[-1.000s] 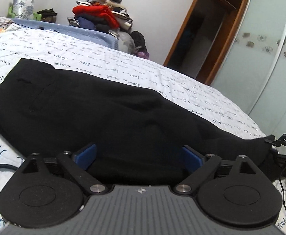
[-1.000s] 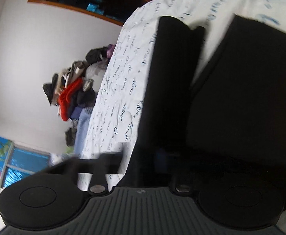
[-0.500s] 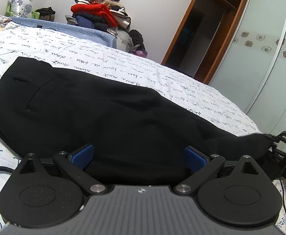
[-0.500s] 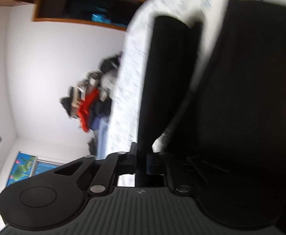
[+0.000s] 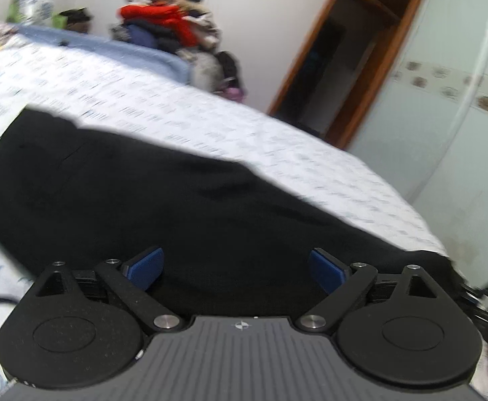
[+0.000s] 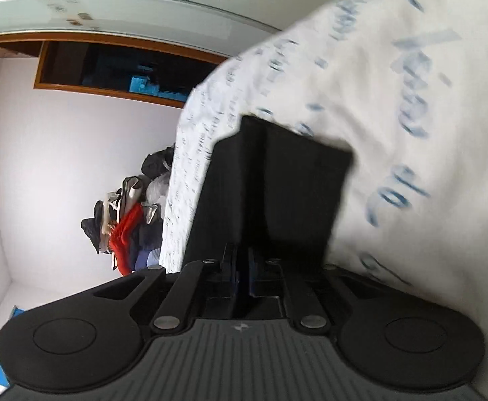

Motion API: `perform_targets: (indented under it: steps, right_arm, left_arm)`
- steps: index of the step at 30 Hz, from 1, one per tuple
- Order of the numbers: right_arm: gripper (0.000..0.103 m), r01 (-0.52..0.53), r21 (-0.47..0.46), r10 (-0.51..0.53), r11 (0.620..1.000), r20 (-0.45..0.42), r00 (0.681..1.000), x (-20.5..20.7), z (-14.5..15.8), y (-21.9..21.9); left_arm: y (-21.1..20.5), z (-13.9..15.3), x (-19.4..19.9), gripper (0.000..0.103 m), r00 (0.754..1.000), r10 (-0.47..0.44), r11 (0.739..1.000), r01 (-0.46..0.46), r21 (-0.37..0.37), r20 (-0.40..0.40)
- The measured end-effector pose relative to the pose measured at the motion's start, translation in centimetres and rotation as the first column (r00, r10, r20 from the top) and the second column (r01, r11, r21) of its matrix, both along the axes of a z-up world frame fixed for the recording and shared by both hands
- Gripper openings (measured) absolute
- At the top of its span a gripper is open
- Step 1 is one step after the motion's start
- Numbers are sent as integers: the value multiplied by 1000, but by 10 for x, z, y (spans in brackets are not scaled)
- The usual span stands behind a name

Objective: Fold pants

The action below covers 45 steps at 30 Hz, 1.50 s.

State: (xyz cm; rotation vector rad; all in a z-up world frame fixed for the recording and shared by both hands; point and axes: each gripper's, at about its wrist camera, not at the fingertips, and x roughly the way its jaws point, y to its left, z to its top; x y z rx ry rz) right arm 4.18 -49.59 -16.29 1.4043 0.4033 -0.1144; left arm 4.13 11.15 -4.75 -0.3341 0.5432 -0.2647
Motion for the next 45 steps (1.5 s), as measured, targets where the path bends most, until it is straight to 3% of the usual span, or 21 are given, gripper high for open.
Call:
perform_targets:
  steps: [2,4,5,7,9,12,14,20,24,29,32,36,39,41,42,45]
  right_arm:
    - [16,-5,28,5,1000,1,1000,12,2,-1]
    - [17,-18,51,18,999,10,1000,22,1,-4]
    - [17,-28,49,27,998,12,1000,27,2,-5]
    - [17,-39,58,37,998,21,999,28,-1,4]
    - [17,-44,79,42,996,35,999,35,-4,6]
    - [18,-54,84,49,995,57,997,20,-9,6]
    - [18,-57,90,51,994,65,997,15,-12,5]
    - [18,-71,128,58,989,101,993,10,-18,-1]
    - [18,-83,162,64,983,119,991,7,-22,-4]
    - [18,-87,183,63,979,137,989,5,-28,-5]
    - [18,-89,191,61,978,144,988,5,-31,-6]
    - [18,-88,193,60,977,146,987,5,-33,-6]
    - [18,-88,198,59,976,147,987,4,-31,-6]
    - [21,-85,203,56,975,147,988,2,-30,-7]
    - [21,-83,209,52,974,150,987,2,-29,-7]
    - [28,-52,219,19,974,152,988,-3,-26,-12]
  left_arm:
    - [-20,18,-6,94,997,-49,998,46,35,63]
    - [-54,36,-10,95,985,-122,981,101,165,121]
    - [-75,42,-13,95,975,-168,957,125,263,148]
    - [-121,47,-19,95,940,-273,869,150,471,206]
    - [-168,44,-24,96,891,-404,749,194,634,205]
    - [-228,27,-27,96,827,-522,611,190,769,210]
    - [-264,16,-27,94,793,-581,539,206,817,184]
    - [-330,-1,-25,86,696,-709,433,299,850,116]
    - [-350,-17,-11,74,684,-729,336,373,865,-12]
    - [-361,-23,-1,71,680,-726,292,443,848,-105]
    - [-364,-19,4,72,670,-730,315,504,804,-134]
    - [-374,-33,12,73,700,-695,264,459,849,-162]
    - [-376,-36,18,71,689,-703,245,465,851,-174]
    - [-376,-34,21,42,672,-717,237,488,840,-187]
    - [-376,-34,25,12,665,-718,238,516,823,-209]
    - [-372,-27,31,9,671,-716,270,521,810,-192]
